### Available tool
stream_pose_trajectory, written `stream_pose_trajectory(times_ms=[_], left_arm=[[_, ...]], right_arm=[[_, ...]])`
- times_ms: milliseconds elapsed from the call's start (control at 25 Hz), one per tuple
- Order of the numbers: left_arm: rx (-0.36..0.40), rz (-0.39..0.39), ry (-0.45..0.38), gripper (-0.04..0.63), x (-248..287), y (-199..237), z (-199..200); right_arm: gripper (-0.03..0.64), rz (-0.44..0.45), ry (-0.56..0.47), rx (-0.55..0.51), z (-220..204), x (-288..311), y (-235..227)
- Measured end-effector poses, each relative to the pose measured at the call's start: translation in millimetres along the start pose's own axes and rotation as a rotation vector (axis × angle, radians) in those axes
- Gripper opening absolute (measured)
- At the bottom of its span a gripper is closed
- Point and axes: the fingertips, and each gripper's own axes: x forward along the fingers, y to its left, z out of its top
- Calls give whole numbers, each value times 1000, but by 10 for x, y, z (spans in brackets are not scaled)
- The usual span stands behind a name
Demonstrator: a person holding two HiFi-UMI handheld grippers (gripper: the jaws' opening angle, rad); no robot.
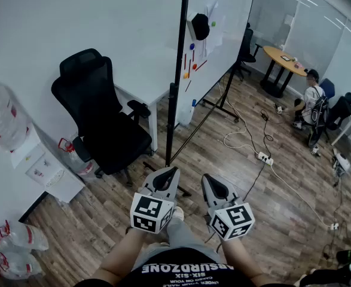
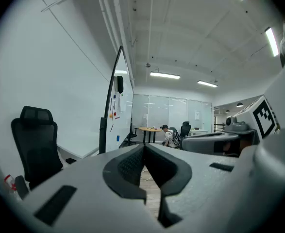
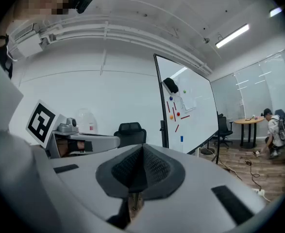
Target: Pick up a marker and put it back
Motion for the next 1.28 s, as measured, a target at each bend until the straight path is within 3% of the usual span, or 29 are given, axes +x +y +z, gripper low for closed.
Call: stream_pose_trajectory(times_ms=[800,960,1280], left_arm=[[-14,-44,41,8,744,434,36],[-18,-49,45,8,918,525,61],[-11,-34,45,8,1204,708,159]], right_arm=[[2,-42,-17,45,57,715,-526],[123,-35,-49,64,146,854,-664],[210,-68,-58,72,302,1127,-1039]])
